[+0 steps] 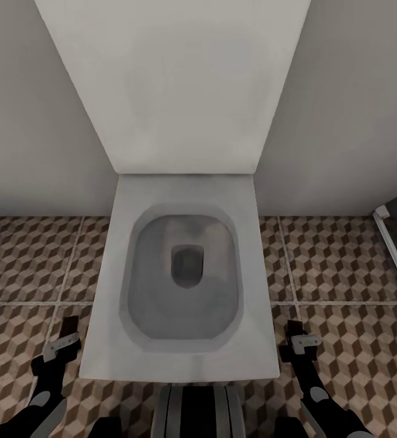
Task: Take the four mousetraps from the cabinet in the bathroom and place them on the bathroom floor. Make sure all four end up on the same floor surface, and ensure that at least two of them are either under or directly next to the same bathroom sink.
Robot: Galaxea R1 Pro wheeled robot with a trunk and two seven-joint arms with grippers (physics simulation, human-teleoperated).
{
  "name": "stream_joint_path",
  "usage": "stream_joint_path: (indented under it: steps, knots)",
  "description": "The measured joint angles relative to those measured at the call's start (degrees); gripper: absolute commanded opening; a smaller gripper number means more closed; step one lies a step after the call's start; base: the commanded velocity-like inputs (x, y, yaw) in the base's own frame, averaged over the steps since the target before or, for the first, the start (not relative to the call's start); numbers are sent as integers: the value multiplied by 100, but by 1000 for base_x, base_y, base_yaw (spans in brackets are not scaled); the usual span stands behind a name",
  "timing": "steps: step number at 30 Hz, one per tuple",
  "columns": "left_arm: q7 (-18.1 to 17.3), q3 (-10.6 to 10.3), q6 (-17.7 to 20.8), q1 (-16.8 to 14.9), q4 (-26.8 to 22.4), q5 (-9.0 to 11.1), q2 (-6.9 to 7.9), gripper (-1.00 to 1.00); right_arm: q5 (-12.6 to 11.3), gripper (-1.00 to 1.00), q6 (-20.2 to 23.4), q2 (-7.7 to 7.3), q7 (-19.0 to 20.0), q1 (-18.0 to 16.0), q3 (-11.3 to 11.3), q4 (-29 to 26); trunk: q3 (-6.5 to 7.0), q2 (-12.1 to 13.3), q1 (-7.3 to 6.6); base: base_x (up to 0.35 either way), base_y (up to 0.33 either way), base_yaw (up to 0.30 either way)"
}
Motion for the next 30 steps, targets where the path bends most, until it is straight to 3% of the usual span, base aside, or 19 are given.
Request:
stream_joint_path:
  steps: [30]
  knots:
    - [15, -26, -4, 1, 18, -32, -5, -100, 9, -100, -4, 0, -77, 2, 0, 0, -44, -3, 5, 0, 0, 0]
